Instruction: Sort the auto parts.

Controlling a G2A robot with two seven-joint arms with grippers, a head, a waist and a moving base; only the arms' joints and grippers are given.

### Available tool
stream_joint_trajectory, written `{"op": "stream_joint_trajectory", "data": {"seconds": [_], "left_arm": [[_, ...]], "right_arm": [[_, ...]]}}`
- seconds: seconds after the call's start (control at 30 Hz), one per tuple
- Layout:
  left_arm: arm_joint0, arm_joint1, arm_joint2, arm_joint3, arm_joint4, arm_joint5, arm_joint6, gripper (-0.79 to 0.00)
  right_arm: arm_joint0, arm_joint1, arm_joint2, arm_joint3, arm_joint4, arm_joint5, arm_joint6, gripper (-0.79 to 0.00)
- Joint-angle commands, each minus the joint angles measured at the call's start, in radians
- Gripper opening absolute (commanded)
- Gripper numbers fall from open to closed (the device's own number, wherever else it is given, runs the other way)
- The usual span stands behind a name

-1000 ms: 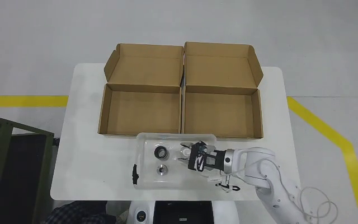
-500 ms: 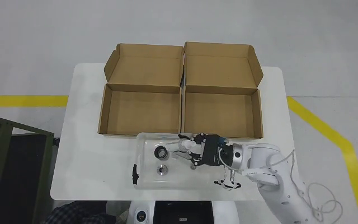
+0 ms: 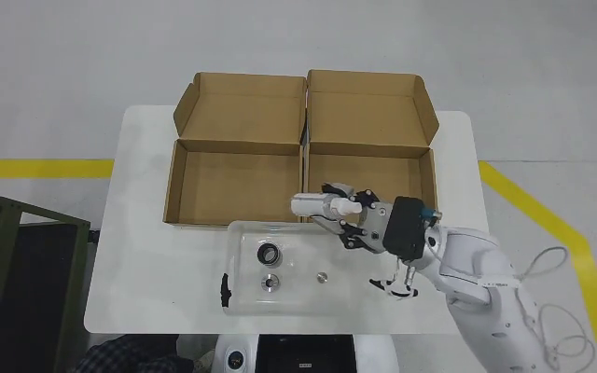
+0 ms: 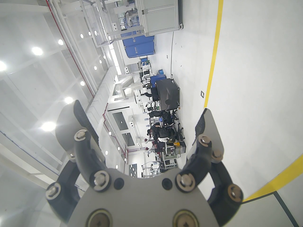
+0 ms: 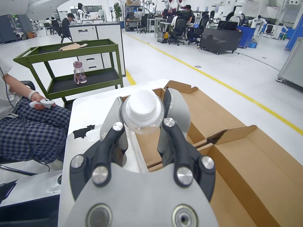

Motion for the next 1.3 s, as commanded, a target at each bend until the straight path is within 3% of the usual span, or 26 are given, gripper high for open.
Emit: {"op": "stream_joint_trajectory", "data": {"seconds": [0.0, 0.6, 1.27], "left_arm": [[0.0, 0.0, 0.0, 0.0, 0.0, 0.0, 0.0, 0.0], [0.0, 0.0, 0.0, 0.0, 0.0, 0.0, 0.0, 0.0], [0.0, 0.0, 0.0, 0.0, 0.0, 0.0, 0.0, 0.0]], "right_arm": [[0.003, 0.0, 0.011, 0.001, 0.004, 0.006, -0.022, -0.785], [0.025, -0.001, 0.039, 0.054, 0.053, 0.001, -0.115, -0.785], [0.119, -0.006, -0.024, 0.21, -0.068, 0.04, -0.041, -0.785]]}}
